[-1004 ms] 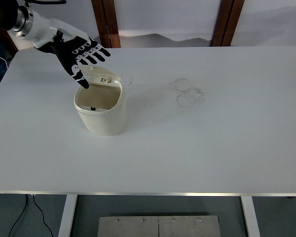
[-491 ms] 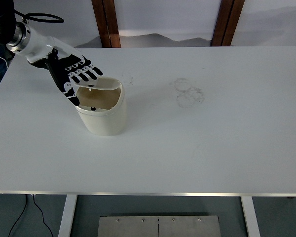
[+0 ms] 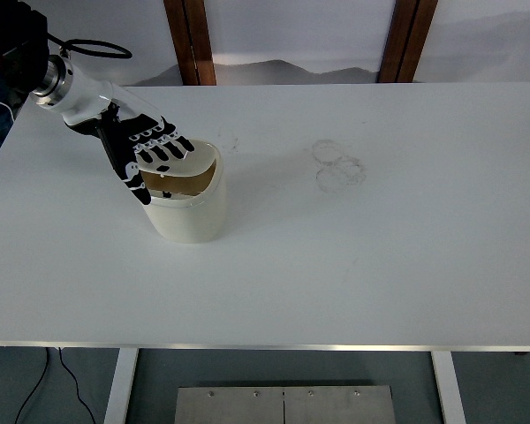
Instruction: Close trash bin
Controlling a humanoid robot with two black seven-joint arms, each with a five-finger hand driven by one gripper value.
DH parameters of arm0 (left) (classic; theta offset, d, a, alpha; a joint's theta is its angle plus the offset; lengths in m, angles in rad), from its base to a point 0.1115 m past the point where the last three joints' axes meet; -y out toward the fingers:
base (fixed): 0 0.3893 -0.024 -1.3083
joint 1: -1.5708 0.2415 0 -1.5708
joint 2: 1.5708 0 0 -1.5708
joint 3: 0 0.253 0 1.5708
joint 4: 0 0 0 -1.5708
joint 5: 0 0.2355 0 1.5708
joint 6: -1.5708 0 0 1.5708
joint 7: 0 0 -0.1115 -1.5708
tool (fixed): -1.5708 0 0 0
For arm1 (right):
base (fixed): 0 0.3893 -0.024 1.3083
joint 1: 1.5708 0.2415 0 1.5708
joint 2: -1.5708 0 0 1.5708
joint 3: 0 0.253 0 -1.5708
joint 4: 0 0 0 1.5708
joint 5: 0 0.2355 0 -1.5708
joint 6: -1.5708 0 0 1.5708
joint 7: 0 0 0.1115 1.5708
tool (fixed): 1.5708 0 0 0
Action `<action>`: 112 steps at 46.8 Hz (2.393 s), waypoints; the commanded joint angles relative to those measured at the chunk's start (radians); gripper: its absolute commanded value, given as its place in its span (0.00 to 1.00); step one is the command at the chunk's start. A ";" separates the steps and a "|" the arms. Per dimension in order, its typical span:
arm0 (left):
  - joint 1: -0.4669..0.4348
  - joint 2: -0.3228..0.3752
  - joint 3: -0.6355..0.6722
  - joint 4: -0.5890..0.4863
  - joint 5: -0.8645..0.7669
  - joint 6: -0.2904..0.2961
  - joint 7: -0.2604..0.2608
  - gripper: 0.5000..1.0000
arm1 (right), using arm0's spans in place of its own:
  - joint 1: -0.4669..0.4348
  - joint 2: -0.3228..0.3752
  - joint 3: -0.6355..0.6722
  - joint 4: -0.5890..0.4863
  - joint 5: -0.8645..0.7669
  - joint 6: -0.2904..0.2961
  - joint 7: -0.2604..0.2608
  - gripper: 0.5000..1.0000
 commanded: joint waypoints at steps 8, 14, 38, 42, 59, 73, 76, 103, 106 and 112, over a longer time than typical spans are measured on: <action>0.000 -0.011 0.026 -0.013 0.000 0.000 0.001 1.00 | 0.000 0.000 -0.001 0.000 0.000 0.000 0.000 0.99; -0.002 -0.017 0.035 -0.013 0.000 0.000 -0.001 1.00 | 0.000 0.000 -0.001 0.000 0.000 0.000 0.000 0.99; 0.005 -0.042 0.037 -0.013 0.000 0.000 0.001 1.00 | 0.001 0.000 0.001 0.000 0.000 0.000 0.000 0.99; 0.008 -0.043 0.037 -0.013 0.000 0.000 0.001 1.00 | 0.002 0.000 0.001 0.000 0.000 0.000 0.000 0.99; 0.012 -0.049 0.068 -0.014 0.000 0.000 0.001 1.00 | 0.002 0.000 0.002 -0.002 0.000 0.000 0.000 0.99; 0.018 -0.049 0.068 -0.014 0.000 0.000 0.001 1.00 | 0.002 0.000 0.002 -0.002 0.000 0.000 0.000 0.99; 0.018 -0.049 0.068 -0.014 0.000 0.000 0.001 1.00 | 0.003 0.000 0.002 -0.002 0.000 0.000 0.000 0.99; -0.021 -0.032 0.058 -0.011 -0.014 0.000 -0.001 1.00 | 0.003 0.000 0.001 0.000 0.000 0.001 0.000 0.99; -0.028 -0.029 0.057 -0.010 -0.015 0.000 -0.001 1.00 | 0.003 0.000 0.001 0.000 0.000 0.000 0.000 0.99; -0.069 -0.026 0.035 0.003 -0.027 0.000 -0.002 1.00 | 0.002 0.000 0.001 -0.002 0.000 0.000 0.000 0.99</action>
